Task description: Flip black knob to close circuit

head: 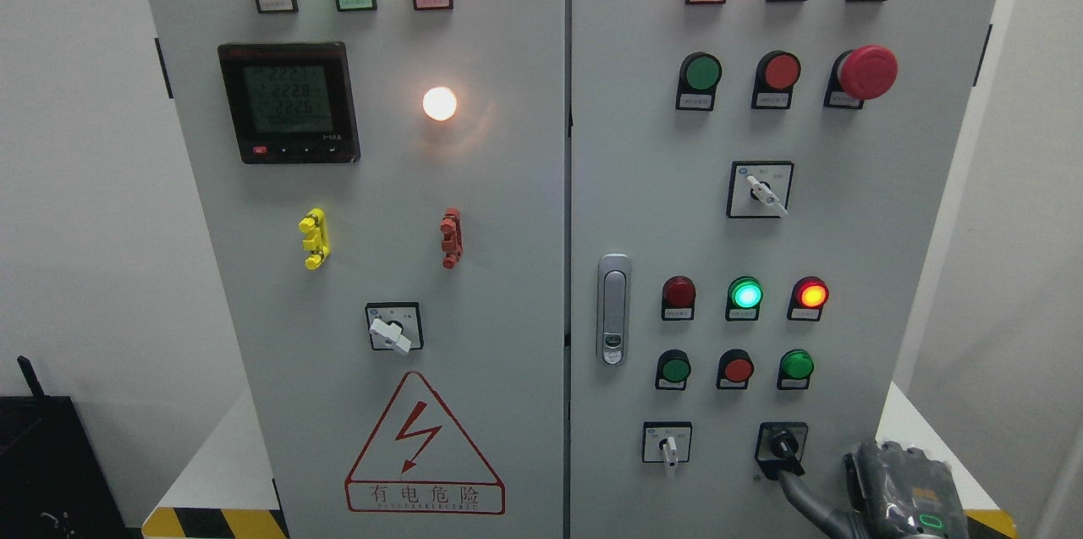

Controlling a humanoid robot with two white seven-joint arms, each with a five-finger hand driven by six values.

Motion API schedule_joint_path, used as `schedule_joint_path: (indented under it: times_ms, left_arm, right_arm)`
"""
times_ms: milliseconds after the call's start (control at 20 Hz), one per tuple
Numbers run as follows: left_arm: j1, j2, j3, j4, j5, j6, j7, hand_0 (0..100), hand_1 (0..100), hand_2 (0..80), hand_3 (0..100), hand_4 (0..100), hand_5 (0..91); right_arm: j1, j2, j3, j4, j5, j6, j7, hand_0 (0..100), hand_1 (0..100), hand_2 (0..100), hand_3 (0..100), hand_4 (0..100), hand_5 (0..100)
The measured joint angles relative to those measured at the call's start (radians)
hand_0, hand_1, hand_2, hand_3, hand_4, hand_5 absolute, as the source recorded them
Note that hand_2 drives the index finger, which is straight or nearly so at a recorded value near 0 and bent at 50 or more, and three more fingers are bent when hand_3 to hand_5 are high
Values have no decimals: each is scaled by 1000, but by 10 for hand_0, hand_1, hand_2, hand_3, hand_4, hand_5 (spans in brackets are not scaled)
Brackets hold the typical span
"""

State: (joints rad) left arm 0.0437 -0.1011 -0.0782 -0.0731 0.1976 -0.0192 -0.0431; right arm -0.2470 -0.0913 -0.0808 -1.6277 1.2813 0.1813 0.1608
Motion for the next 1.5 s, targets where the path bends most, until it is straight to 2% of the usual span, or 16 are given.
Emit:
schedule_joint_path:
  times_ms: [350,550,700,750,850,900,950,1000,1050,1100,1150,1250,1500]
  left_arm:
    - [0,0,0,0,0,0,0,120,556,0,0,0,0]
    - [0,0,0,0,0,0,0,120,556,0,0,0,0]
    - [0,0,0,0,0,0,0,120,556,0,0,0,0]
    - [0,0,0,0,0,0,0,120,556,0,0,0,0]
    - [0,0,0,0,0,0,0,120,556,0,0,0,0]
    - [0,0,0,0,0,0,0,120,556,0,0,0,0]
    - [0,0,0,0,0,0,0,120,556,0,0,0,0]
    - [0,0,0,0,0,0,0,120,556,0,0,0,0]
    - [0,0,0,0,0,0,0,120,556,0,0,0,0]
    - [0,0,0,0,0,0,0,120,556,0,0,0,0]
    - [0,0,0,0,0,0,0,120,556,0,0,0,0]
    - [0,0,0,0,0,0,0,120,556,0,0,0,0]
    - [0,0,0,0,0,0,0,120,556,0,0,0,0]
  right_arm:
    - [33,7,29,-2,0,31,-61,0,0,928,1000,890,834]
    - [51,25,44,-8,-6,38,-69,0,0,924,1000,891,839]
    - [73,40,51,-27,-80,24,-72,0,0,865,1000,865,819]
    - [87,45,48,-39,-128,14,-72,0,31,778,1000,814,721]
    - [122,52,36,-66,-255,-24,-75,0,59,599,891,694,566]
    - [148,56,25,-85,-337,-47,-69,0,65,428,686,528,371]
    - [171,59,13,-102,-432,-67,-50,0,67,305,499,373,226]
    - [202,62,-4,-125,-528,-82,-29,0,67,283,467,348,206]
    - [231,64,-21,-147,-628,-96,6,0,64,104,238,162,34]
    - [261,66,-41,-169,-741,-104,46,0,54,24,141,72,0]
    - [294,68,-63,-192,-862,-108,92,0,43,0,80,21,0]
    - [360,72,-109,-236,-1082,-111,162,0,0,0,0,0,0]
    - [502,79,-205,-317,-1493,-125,283,0,0,0,0,0,0]
